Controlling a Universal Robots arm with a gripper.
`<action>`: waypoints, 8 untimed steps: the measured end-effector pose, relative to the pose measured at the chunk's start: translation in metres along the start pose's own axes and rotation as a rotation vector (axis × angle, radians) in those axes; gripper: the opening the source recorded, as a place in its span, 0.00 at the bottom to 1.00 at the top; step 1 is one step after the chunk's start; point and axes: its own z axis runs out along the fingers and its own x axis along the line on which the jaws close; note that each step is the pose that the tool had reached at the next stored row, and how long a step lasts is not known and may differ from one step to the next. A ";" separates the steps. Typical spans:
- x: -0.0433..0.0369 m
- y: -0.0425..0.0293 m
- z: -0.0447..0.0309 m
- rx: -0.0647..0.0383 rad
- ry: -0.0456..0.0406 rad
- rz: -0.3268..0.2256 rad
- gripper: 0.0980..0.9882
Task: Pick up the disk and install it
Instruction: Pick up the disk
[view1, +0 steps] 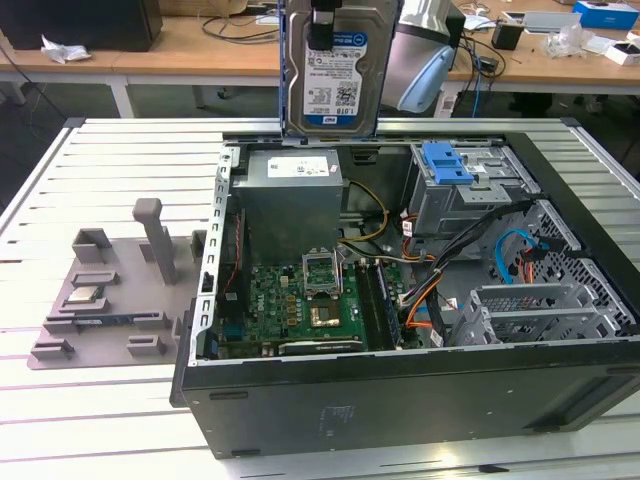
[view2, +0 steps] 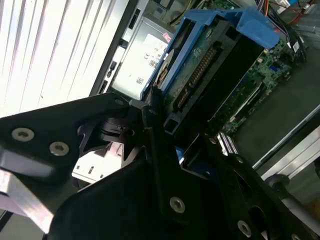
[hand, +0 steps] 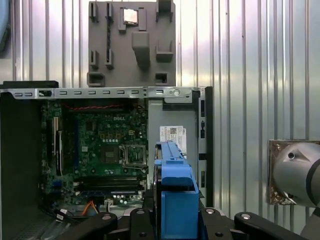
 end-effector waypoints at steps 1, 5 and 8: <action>0.0051 -0.0001 0.0005 0.000 0.0002 0.000 0.30; 0.0177 -0.0002 0.0021 0.000 0.0015 0.000 0.30; 0.0240 -0.0003 0.0035 0.000 0.0024 0.000 0.30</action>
